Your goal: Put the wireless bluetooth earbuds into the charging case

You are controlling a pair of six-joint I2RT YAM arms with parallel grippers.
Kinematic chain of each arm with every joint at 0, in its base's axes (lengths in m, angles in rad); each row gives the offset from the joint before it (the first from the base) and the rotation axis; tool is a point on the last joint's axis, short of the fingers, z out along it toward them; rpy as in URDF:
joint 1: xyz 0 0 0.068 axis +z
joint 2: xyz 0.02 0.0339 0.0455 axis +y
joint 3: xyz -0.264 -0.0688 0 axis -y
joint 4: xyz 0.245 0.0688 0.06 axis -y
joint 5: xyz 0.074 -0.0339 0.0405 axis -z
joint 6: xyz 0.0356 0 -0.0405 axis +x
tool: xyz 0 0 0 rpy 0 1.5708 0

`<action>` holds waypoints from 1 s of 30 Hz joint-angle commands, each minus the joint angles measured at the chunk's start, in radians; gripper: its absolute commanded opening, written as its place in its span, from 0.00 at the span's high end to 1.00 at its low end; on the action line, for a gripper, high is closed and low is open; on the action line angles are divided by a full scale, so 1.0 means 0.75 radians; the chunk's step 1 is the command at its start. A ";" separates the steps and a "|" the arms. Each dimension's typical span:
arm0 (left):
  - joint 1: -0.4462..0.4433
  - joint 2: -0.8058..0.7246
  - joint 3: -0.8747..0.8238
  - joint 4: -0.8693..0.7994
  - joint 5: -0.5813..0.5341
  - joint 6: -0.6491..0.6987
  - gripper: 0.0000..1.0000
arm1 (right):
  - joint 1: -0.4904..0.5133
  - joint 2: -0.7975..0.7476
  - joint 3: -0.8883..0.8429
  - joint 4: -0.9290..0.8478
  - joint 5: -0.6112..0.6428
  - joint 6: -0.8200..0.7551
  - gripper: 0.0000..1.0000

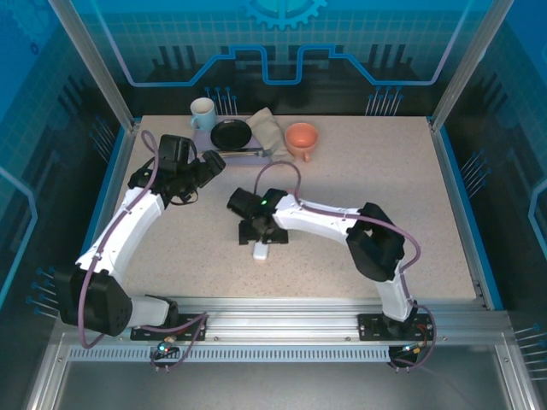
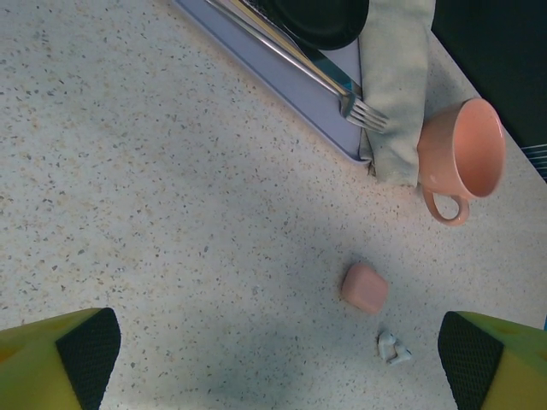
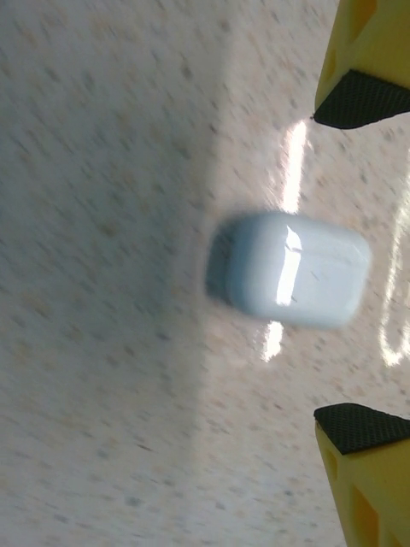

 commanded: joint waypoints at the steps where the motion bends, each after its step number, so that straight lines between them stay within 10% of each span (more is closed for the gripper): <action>1: 0.021 -0.031 -0.003 0.002 0.042 0.018 0.01 | 0.043 0.110 0.072 -0.148 0.071 0.031 0.12; 30: 0.023 0.005 -0.061 0.106 0.125 -0.058 0.01 | -0.135 -0.176 -0.168 -0.066 0.067 0.191 0.08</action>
